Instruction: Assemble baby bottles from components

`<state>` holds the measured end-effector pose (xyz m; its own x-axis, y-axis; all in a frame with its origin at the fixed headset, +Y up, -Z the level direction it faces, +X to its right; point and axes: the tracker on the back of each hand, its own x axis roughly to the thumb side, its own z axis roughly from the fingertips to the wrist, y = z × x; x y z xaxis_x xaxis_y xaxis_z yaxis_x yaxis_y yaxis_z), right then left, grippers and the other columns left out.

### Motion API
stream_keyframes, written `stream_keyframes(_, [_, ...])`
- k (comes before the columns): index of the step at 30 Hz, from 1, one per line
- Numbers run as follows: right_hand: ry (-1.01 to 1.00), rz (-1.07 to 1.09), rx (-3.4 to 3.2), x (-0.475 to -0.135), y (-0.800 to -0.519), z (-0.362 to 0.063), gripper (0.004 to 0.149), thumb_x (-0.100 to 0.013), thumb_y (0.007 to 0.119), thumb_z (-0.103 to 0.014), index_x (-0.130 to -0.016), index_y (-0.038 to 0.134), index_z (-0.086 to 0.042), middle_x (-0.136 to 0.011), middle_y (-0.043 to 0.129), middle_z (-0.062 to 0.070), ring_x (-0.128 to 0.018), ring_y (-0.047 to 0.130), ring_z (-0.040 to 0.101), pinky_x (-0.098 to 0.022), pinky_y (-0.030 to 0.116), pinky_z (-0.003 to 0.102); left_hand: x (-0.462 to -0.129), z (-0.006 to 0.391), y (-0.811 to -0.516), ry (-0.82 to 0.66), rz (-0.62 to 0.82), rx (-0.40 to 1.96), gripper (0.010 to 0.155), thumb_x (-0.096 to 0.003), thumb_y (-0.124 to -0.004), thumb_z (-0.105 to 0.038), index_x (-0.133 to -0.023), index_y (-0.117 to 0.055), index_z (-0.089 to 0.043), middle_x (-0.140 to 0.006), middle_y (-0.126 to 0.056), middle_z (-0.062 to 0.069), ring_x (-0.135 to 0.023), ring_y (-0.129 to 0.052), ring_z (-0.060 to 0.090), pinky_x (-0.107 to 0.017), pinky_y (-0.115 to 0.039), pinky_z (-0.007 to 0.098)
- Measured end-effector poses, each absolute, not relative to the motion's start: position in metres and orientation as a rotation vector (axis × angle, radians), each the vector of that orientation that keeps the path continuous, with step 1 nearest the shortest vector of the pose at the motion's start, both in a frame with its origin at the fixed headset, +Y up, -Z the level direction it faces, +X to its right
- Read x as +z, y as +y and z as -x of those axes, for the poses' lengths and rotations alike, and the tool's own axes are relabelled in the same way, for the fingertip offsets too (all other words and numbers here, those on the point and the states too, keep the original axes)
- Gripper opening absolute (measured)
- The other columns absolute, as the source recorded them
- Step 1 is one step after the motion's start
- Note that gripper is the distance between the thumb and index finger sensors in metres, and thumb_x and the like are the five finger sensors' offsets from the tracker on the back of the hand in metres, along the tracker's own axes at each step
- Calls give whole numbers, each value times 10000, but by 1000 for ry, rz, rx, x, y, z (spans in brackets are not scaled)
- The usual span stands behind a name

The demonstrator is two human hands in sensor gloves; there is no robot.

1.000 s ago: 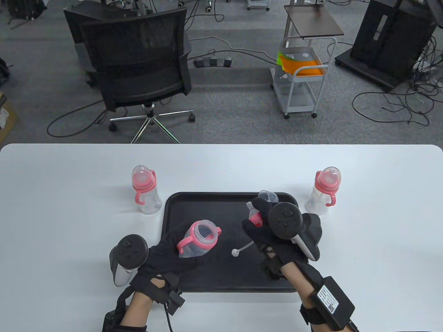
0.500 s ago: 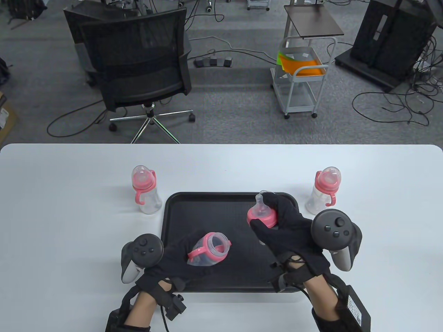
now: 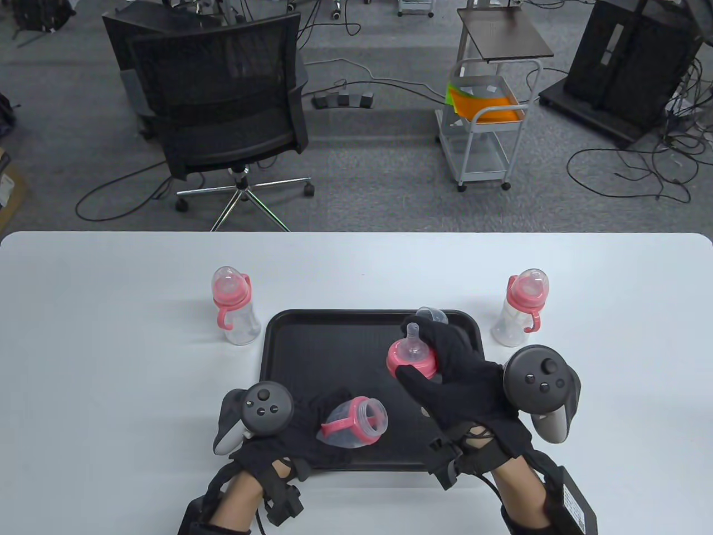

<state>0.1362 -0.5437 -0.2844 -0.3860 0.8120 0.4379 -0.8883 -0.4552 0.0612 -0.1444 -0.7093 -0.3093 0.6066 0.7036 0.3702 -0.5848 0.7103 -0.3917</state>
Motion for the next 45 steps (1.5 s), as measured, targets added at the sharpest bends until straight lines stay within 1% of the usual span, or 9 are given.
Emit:
stream_keyframes(11, [-103,-548,2017,-290,-568,-107,755,-414,868,-524,-1013,589,-159,-1007,635,134,-867,878,350,-636,854,450,-305,135,-708,-574,213,861,1010,-323,-1086,-590,-1113,-576,-223,-1085,-725,63,-984,-811,391,-731,-464,754])
stream_keyframes(14, [-85,-563,2028,-292,-573,-103,837,-408,882,-500,-1059,521,-119,-1021,604,144,-897,845,362,-670,816,490,-305,137,-706,-600,182,920,1009,-321,-1085,-596,-1111,-579,-224,-1083,-729,59,-981,-815,390,-728,-467,754])
stream_keyframes(17, [-84,-547,2039,-295,-578,-100,768,-379,917,-499,-987,647,-115,-1004,650,167,-880,879,369,-656,844,496,-305,141,-703,-607,154,1002,1008,-323,-1084,-596,-1111,-576,-224,-1082,-726,60,-983,-812,386,-729,-466,755])
stream_keyframes(24, [-126,-556,2087,-295,-585,-94,744,-356,963,-515,-963,674,-196,-997,737,75,-857,928,328,-640,877,475,-305,148,-700,-609,96,1103,1005,-323,-1082,-598,-1108,-578,-223,-1076,-732,53,-972,-823,382,-725,-479,750])
stream_keyframes(28, [-135,-568,2121,-294,-589,-89,727,-345,966,-547,-960,691,-273,-1002,782,-14,-956,748,391,-694,734,558,-305,152,-699,-611,71,1196,1008,-326,-1083,-599,-1110,-575,-222,-1079,-726,56,-977,-819,380,-727,-475,752])
stream_keyframes(33, [-104,-607,2097,-293,-589,-87,747,-342,979,-516,-970,670,-255,-1008,771,4,-965,749,349,-703,717,567,-305,155,-699,-617,61,1216,1007,-329,-1085,-587,-1113,-568,-221,-1084,-718,64,-985,-811,380,-733,-474,751])
stream_keyframes(38, [-31,-774,2001,-293,-583,-86,740,-336,987,-479,-962,658,-261,-1030,742,3,-1005,719,316,-722,694,579,-306,155,-697,-718,65,1277,1006,-332,-1095,-575,-1114,-569,-222,-1085,-712,47,-984,-816,370,-737,-536,724])
stream_keyframes(43, [148,-1010,1825,-299,-585,-84,748,-330,988,-452,-969,651,-260,-1049,733,7,-1028,694,309,-735,652,613,-305,150,-695,-893,176,1338,1001,-336,-1101,-585,-1119,-579,-245,-1093,-726,28,-1001,-826,336,-749,-539,715])
stream_keyframes(45, [180,-1047,1756,-301,-587,-84,747,-335,989,-447,-974,646,-269,-1055,726,2,-1035,681,308,-741,637,620,-305,147,-694,-908,196,1336,1004,-342,-1100,-587,-1125,-572,-244,-1099,-720,32,-1006,-819,342,-752,-531,718])
